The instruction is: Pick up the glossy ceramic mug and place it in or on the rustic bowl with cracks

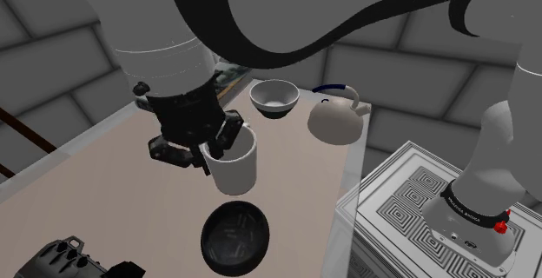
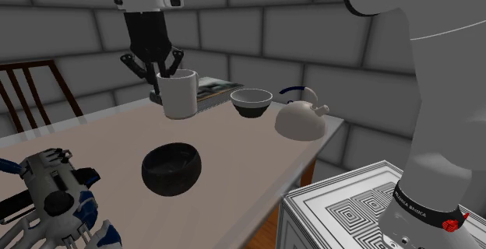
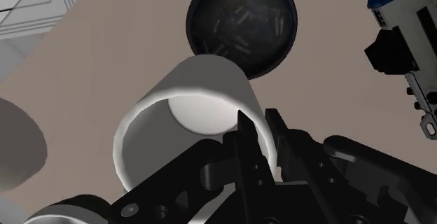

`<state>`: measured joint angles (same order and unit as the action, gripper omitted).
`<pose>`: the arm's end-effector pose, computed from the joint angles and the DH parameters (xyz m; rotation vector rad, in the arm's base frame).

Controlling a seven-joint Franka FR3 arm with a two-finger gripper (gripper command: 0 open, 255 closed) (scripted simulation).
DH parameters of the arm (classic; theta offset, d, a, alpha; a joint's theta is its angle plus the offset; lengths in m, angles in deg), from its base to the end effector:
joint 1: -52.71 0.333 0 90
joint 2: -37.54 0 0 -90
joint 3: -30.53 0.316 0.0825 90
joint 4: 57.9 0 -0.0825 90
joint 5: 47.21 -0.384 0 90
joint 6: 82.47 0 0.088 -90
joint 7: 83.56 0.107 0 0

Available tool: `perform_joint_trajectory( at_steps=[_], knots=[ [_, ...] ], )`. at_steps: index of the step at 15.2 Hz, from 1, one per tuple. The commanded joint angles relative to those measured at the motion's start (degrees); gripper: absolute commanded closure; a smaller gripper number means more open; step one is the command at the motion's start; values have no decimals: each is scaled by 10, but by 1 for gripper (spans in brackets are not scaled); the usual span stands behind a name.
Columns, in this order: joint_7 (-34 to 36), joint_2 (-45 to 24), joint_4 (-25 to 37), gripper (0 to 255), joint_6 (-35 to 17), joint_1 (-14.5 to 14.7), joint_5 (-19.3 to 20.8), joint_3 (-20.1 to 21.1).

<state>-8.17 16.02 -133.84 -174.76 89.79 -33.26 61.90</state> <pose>0.3192 0.5727 0.5418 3.0820 -0.2076 0.0556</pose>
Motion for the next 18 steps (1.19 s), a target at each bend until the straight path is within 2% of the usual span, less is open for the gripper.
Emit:
perform_joint_trajectory(
  at_steps=[1, 2, 18],
  knots=[
    [25, -18, 29, 255, 15, 26, 9, 5],
    [41, -28, 45, 255, 23, 42, 15, 8],
    [53, -22, -90, 255, -104, 22, 15, 4]
  ],
)
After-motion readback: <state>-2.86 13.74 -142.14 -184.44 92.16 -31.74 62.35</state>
